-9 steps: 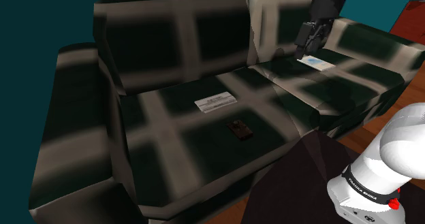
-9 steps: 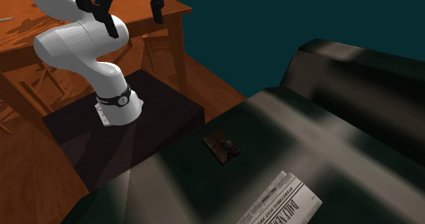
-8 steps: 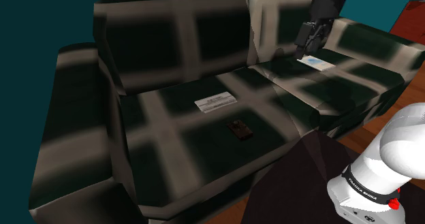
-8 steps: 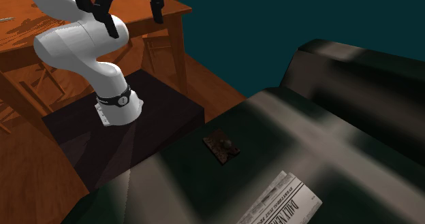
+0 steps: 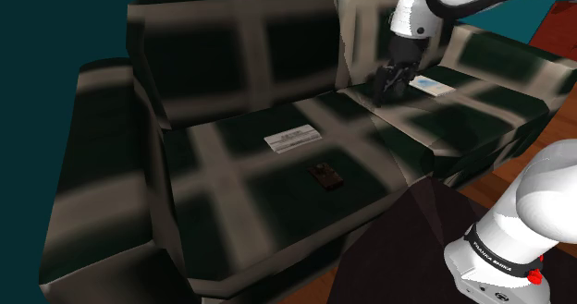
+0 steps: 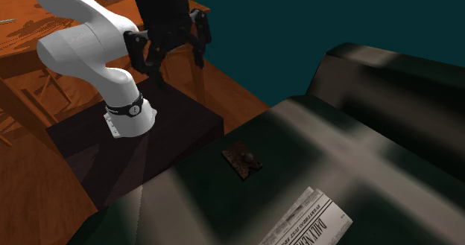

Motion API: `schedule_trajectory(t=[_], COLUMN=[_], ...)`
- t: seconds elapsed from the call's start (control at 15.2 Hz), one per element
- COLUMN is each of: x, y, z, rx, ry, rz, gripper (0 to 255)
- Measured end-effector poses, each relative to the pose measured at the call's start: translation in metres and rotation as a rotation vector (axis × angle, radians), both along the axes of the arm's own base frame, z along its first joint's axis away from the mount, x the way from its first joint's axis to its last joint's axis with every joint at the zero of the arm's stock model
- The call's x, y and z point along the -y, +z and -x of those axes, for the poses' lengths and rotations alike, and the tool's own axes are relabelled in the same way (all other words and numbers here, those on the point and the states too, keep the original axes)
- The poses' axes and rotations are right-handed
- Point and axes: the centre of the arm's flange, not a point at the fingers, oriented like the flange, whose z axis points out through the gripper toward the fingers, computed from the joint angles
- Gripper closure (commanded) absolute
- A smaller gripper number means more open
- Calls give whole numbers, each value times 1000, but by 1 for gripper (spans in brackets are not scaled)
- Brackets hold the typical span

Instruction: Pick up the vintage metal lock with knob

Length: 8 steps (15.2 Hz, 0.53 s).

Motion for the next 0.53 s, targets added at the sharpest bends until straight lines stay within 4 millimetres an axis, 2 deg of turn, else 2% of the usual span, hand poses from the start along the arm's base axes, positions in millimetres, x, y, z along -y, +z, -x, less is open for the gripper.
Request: schedule_trajectory(t=[0.53], x=[-14], y=[-95], z=[-48], rx=[-33], ry=[-30], rz=[-56], gripper=[0])
